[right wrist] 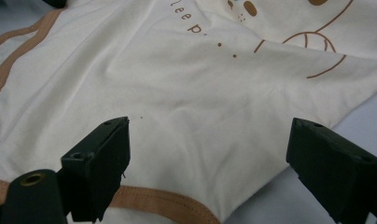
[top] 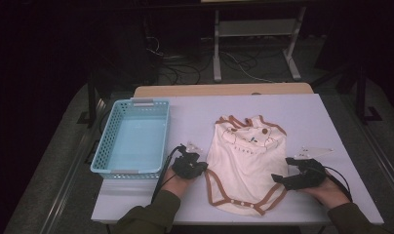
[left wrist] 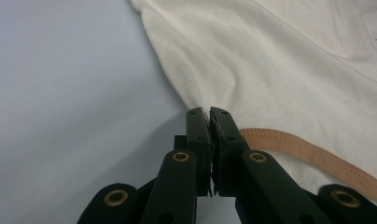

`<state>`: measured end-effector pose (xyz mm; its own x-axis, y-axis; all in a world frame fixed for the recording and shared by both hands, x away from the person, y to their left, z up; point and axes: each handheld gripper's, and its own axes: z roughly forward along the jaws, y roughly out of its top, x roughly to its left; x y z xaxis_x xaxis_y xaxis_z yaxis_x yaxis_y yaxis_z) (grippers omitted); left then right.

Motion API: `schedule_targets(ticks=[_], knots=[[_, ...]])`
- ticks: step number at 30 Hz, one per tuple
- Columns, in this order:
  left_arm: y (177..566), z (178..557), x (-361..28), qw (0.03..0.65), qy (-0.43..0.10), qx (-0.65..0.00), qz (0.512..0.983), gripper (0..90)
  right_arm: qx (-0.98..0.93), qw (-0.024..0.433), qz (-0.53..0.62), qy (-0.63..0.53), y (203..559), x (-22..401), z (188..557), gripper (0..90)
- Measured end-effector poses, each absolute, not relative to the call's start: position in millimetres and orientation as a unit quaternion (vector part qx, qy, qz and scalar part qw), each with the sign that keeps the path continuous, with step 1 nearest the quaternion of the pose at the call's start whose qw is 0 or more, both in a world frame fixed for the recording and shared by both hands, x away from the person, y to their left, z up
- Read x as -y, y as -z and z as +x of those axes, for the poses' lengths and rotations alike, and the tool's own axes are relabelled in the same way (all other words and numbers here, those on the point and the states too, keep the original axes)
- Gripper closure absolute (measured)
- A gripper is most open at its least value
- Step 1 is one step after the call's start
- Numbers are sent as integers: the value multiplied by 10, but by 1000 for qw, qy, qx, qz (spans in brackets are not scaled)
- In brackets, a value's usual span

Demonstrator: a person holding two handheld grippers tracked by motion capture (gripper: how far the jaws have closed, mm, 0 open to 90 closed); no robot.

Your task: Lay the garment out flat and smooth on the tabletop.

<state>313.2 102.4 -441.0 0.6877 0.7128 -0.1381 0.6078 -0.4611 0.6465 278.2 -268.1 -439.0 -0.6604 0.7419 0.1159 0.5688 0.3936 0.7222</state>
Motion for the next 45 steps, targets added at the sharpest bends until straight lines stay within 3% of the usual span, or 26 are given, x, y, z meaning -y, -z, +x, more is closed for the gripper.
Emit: schedule_targets(ticks=[25,32,45], knots=[[4351,2579,-1342,347,-8,-370,862,869,-827,116,398,-379,4406,2670,2786,133],[4351,2523,-1359,351,-11,-366,862,853,-827,116,399,-379,4408,2665,2787,132],[4244,2689,-1198,390,-39,-346,853,512,-842,93,363,-388,4325,2581,2729,142]])
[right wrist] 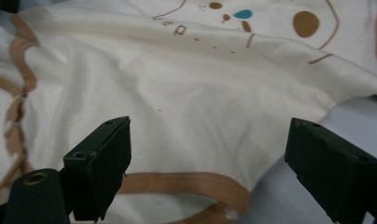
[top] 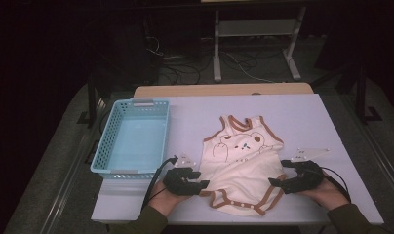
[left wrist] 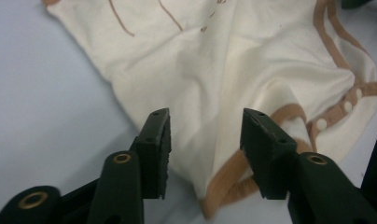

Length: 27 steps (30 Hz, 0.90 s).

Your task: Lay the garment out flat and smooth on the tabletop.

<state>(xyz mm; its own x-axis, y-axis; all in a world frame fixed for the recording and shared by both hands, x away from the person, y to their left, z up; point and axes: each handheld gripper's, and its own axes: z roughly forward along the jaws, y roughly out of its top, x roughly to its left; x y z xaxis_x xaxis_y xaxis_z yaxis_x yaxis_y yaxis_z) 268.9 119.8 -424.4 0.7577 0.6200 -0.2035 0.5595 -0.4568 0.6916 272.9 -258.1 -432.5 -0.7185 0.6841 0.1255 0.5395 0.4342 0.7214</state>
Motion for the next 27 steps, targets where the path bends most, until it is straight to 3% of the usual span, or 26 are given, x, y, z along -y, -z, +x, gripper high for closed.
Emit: schedule_targets(ticks=[5,11,19,27], knots=[[4245,2826,-1089,397,-36,-331,856,417,-850,41,345,-395,4255,2486,2642,209],[4270,2943,-993,406,-44,-320,855,333,-866,16,316,-387,4257,2318,2445,274],[4262,2970,-1022,419,-49,-324,847,317,-888,-27,276,-368,4316,2179,2248,407],[4301,2947,-1011,413,-55,-322,850,307,-911,-26,239,-336,4386,2078,2183,553]])
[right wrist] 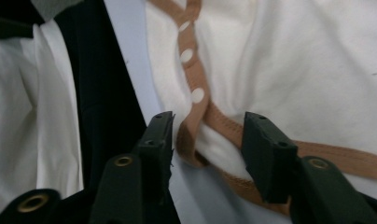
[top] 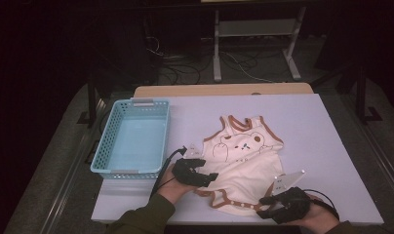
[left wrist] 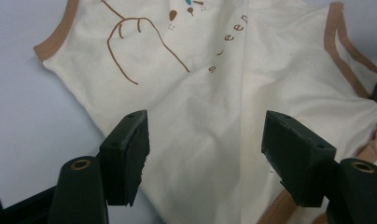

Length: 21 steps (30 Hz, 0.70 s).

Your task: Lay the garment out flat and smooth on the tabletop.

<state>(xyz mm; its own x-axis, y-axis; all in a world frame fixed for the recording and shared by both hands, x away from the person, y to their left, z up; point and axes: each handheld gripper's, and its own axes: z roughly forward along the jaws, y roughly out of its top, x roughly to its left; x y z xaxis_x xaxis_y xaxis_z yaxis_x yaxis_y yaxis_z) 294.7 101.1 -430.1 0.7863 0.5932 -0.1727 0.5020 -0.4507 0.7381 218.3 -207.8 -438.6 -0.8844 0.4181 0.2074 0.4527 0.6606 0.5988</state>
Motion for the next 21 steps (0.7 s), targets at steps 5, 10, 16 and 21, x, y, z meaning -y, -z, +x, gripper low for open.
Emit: schedule_targets(ticks=[5,10,16,21], knots=[[4301,2958,-1017,413,-58,-320,851,291,915,21,-230,332,4396,2059,2189,655],[4308,2972,-1021,410,-58,-318,853,250,917,16,-223,329,4396,2061,2194,728],[4319,2979,-1015,407,-68,-313,855,167,920,16,-218,325,4394,2060,2203,802],[4331,2988,-1008,403,-74,-315,856,93,924,16,-207,321,4391,2059,2224,856]])
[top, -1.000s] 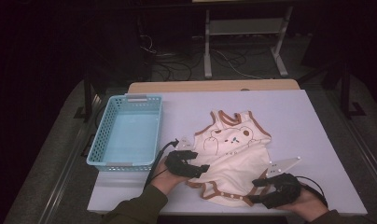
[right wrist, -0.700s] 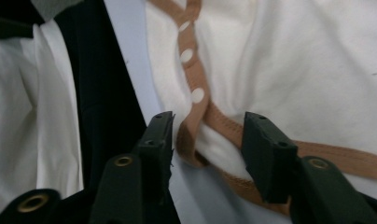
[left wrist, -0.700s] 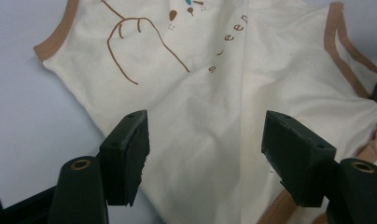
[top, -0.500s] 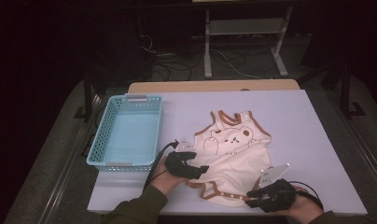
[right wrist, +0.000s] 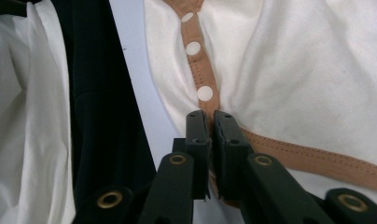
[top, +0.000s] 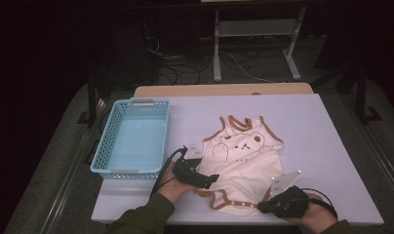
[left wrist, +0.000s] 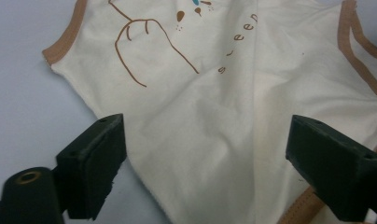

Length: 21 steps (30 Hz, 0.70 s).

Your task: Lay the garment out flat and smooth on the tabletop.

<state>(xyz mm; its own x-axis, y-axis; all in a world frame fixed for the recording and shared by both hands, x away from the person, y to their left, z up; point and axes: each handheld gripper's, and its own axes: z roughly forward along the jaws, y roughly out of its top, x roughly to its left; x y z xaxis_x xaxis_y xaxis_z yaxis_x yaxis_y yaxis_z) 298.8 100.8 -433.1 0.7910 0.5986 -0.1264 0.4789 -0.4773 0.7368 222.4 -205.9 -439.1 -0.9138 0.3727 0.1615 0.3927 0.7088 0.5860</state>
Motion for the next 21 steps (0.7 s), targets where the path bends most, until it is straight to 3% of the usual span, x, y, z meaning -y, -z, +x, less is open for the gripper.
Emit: schedule_targets(ticks=[8,21], knots=[[4334,2993,-1009,407,-72,-317,853,19,928,20,-196,315,4352,2142,2226,864],[4339,2997,-1011,398,-69,-314,859,8,931,38,-191,307,4331,2346,2058,863]])
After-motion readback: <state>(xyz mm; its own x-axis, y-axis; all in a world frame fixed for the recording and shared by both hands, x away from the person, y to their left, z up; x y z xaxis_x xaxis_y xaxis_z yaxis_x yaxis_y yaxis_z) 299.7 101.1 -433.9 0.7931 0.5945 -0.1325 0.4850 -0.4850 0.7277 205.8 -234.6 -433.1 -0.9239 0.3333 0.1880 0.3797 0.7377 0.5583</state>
